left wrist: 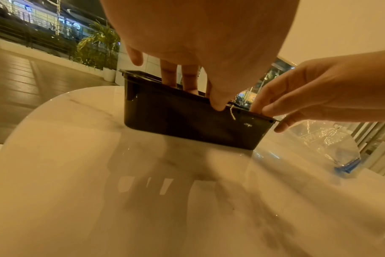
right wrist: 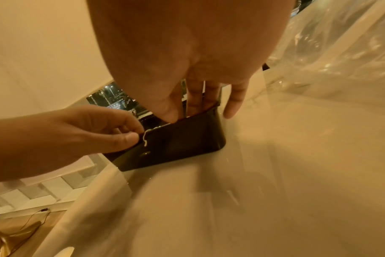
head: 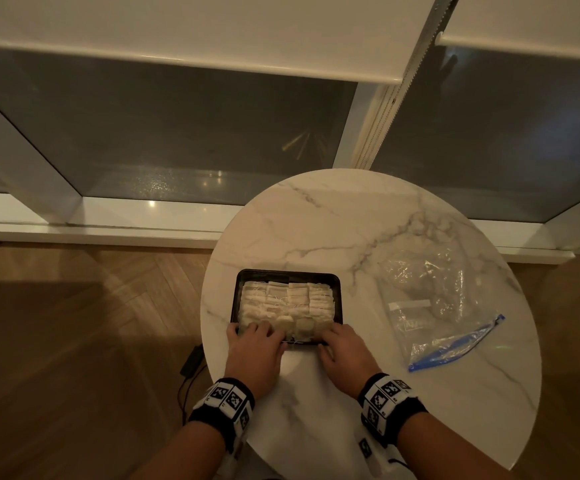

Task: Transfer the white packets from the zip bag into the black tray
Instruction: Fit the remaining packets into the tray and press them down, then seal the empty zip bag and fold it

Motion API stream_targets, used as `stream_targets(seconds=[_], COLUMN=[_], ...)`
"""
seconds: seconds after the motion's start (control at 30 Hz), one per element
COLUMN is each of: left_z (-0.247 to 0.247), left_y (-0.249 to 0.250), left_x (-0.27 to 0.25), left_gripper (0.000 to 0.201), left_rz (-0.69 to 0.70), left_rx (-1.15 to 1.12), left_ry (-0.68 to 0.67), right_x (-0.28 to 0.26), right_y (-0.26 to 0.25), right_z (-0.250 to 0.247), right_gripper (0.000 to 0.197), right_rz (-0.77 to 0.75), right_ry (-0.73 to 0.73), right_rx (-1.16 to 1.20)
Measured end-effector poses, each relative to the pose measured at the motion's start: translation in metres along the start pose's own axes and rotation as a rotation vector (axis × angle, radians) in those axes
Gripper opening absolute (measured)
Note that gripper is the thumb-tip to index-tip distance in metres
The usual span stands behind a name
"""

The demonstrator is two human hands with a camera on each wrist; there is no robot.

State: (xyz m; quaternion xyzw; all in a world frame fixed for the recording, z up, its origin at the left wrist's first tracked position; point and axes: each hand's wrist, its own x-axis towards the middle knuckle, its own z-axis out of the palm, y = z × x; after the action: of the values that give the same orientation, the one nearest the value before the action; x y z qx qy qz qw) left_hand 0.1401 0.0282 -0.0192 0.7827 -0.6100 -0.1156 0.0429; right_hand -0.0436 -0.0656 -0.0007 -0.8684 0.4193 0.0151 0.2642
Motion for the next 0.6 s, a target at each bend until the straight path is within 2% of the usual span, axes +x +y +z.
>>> stream_targets(seconds=[0.07, 0.17, 0.3, 0.43, 0.53, 0.6], left_z=[0.001, 0.002, 0.000, -0.011, -0.015, -0.013], left_y=[0.000, 0.002, 0.007, 0.030, 0.066, 0.094], left_x=[0.001, 0.002, 0.002, 0.004, 0.006, 0.005], left_gripper=[0.005, 0.005, 0.008, 0.012, 0.014, 0.016], left_rz=[0.005, 0.019, 0.013, 0.021, 0.145, 0.255], left_rx=[0.000, 0.010, -0.007, -0.117, -0.221, -0.255], left_ry=[0.020, 0.035, 0.066, 0.105, 0.093, 0.040], right_x=[-0.005, -0.014, -0.026, -0.040, -0.054, -0.066], right_y=[0.010, 0.021, 0.034, 0.049, 0.066, 0.080], right_z=[-0.002, -0.007, -0.010, -0.011, -0.010, -0.012], right_gripper=[0.026, 0.030, 0.027, 0.024, 0.023, 0.023], right_rz=[-0.038, -0.094, -0.119, -0.006, 0.145, 0.263], right_ry=[0.030, 0.087, 0.134, 0.189, 0.274, 0.345], right_rx=[0.103, 0.162, 0.205, 0.294, 0.367, 0.452])
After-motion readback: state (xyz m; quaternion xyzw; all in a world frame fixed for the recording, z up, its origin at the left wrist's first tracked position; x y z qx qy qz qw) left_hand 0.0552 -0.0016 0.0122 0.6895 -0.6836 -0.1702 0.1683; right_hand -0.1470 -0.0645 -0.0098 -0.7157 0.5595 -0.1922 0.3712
